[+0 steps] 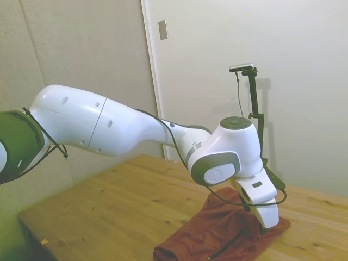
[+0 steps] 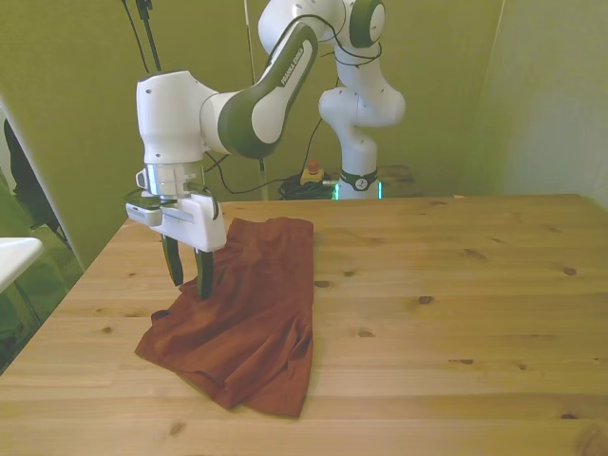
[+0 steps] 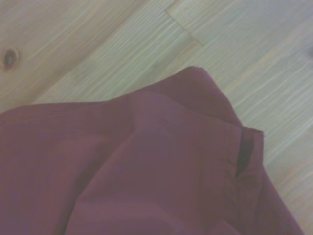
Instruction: Unfold the shorts
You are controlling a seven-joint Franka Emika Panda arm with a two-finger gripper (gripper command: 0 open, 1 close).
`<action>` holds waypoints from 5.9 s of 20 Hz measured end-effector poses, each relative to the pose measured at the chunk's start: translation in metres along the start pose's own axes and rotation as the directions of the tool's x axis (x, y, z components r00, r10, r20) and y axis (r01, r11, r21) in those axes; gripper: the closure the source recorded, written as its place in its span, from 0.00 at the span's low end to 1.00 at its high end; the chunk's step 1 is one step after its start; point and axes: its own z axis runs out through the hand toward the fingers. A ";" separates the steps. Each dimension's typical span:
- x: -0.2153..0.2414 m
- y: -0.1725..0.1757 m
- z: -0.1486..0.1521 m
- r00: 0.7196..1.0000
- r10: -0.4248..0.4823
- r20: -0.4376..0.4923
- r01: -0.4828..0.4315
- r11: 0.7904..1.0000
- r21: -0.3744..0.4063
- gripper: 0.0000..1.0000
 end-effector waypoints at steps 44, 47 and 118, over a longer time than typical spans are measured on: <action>-0.067 -0.029 -0.047 0.985 -0.172 -0.006 0.171 0.981 0.090 1.00; -0.138 -0.053 -0.064 0.963 -0.264 -0.054 0.267 0.960 0.082 1.00; -0.170 -0.068 0.034 0.575 -0.787 0.225 0.814 0.577 -0.060 1.00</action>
